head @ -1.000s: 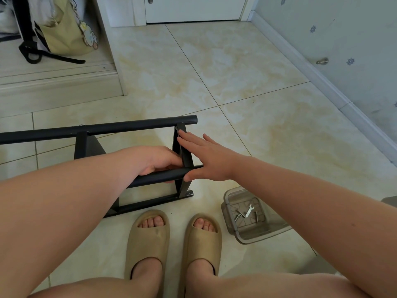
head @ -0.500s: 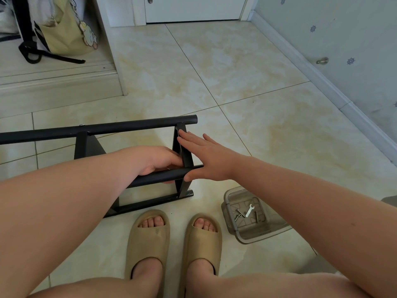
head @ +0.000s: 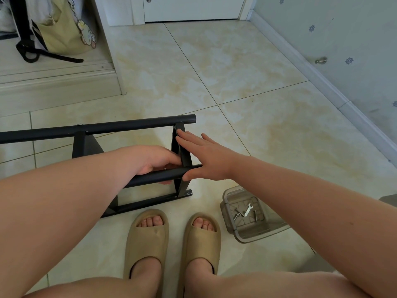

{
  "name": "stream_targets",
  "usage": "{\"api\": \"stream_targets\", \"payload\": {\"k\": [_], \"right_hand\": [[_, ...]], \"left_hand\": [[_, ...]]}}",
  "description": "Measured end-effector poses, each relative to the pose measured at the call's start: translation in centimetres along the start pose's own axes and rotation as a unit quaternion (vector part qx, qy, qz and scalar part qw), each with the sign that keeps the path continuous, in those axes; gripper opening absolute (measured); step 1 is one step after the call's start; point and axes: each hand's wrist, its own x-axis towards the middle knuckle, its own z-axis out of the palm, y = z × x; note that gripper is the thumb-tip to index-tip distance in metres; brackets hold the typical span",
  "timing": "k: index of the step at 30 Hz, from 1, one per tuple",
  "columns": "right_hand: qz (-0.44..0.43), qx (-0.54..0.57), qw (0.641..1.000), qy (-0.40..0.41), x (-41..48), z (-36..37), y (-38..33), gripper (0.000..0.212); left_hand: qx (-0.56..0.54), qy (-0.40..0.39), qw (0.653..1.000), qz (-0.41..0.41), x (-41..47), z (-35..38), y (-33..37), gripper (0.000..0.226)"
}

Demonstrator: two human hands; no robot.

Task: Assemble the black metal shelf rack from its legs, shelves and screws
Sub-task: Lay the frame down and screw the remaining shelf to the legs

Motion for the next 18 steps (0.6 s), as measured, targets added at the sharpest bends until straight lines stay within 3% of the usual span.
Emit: {"api": "stream_targets", "payload": {"k": [10,18], "right_hand": [[0.0,-0.003,1.0,0.005,0.04,0.0,0.09,0.103],[0.002,-0.001,1.0,0.003,0.07,0.07,0.08,0.104]], "left_hand": [[-0.03,-0.024,0.999,0.0,0.13,-0.48,-0.05,0.015],[0.013,0.013,1.0,0.002,0.23,0.05,0.04,0.015]]}}
